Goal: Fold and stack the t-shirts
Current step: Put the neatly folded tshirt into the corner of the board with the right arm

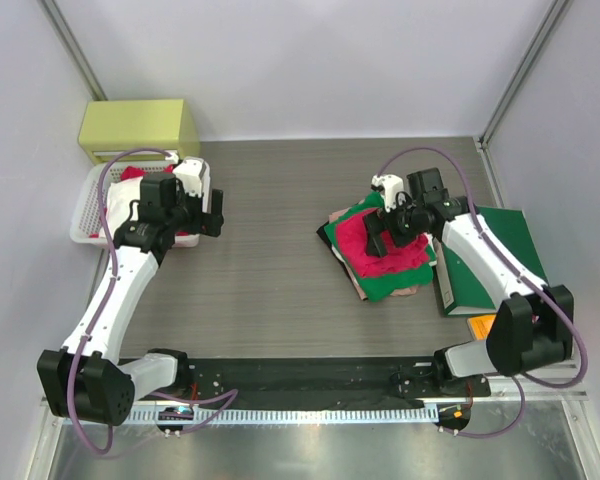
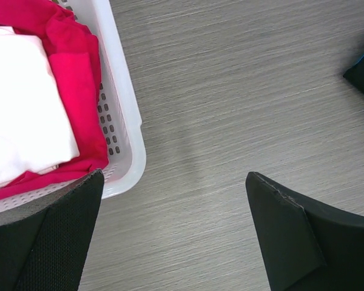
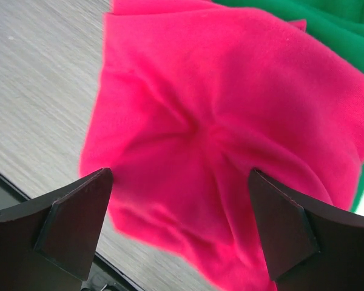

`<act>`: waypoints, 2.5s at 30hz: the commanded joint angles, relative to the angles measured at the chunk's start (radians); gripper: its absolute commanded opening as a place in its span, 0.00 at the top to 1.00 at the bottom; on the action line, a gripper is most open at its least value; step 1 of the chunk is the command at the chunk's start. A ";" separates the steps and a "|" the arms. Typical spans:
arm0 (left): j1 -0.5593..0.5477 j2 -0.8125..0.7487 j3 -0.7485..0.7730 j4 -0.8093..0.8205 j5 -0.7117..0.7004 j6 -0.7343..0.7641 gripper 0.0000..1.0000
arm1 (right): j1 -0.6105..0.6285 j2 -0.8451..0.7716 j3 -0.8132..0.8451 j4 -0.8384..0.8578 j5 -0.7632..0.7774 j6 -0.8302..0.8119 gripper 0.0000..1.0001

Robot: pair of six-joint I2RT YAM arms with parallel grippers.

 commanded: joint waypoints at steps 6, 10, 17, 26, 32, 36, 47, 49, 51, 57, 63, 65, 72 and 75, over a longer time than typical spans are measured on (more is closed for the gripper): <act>0.007 -0.003 0.008 0.043 -0.021 0.025 0.00 | 0.007 0.201 -0.060 0.106 0.001 0.052 0.00; 0.005 -0.005 0.016 0.046 -0.020 0.026 0.00 | 0.012 0.205 -0.088 0.112 -0.006 0.049 0.00; 0.007 0.003 0.014 0.047 -0.021 0.023 0.00 | 0.021 0.159 -0.076 0.087 -0.021 0.027 0.00; 0.007 -0.003 0.003 0.057 -0.017 0.025 0.00 | 0.029 -0.091 0.044 0.035 0.017 0.030 0.00; 0.007 0.017 0.019 0.047 -0.007 0.019 0.00 | 0.029 -0.026 0.078 0.037 0.024 0.022 0.00; 0.007 0.015 0.008 0.047 -0.012 0.026 0.00 | 0.030 0.020 0.024 0.079 0.013 0.027 0.00; 0.007 0.029 0.007 0.052 -0.009 0.031 0.00 | 0.030 0.144 -0.141 0.213 0.019 0.095 0.00; 0.007 0.032 0.011 0.053 -0.007 0.032 0.00 | 0.032 0.170 -0.135 0.216 0.043 0.102 0.00; 0.007 0.030 0.011 0.049 -0.010 0.031 0.00 | 0.032 0.207 -0.123 0.221 0.086 0.108 0.00; 0.007 0.023 0.004 0.049 -0.013 0.039 0.00 | 0.032 0.335 -0.048 0.253 0.201 0.090 0.00; 0.007 0.015 0.003 0.040 -0.029 0.048 0.00 | 0.030 0.467 0.055 0.285 0.183 0.128 0.00; 0.007 0.014 0.002 0.038 -0.032 0.051 0.00 | 0.027 0.497 0.091 0.285 0.174 0.131 0.00; 0.007 0.037 0.019 0.030 -0.024 0.042 0.00 | 0.004 0.599 0.208 0.290 0.197 0.131 0.00; 0.007 0.038 0.023 0.023 -0.024 0.042 0.00 | -0.026 0.667 0.286 0.288 0.211 0.133 0.00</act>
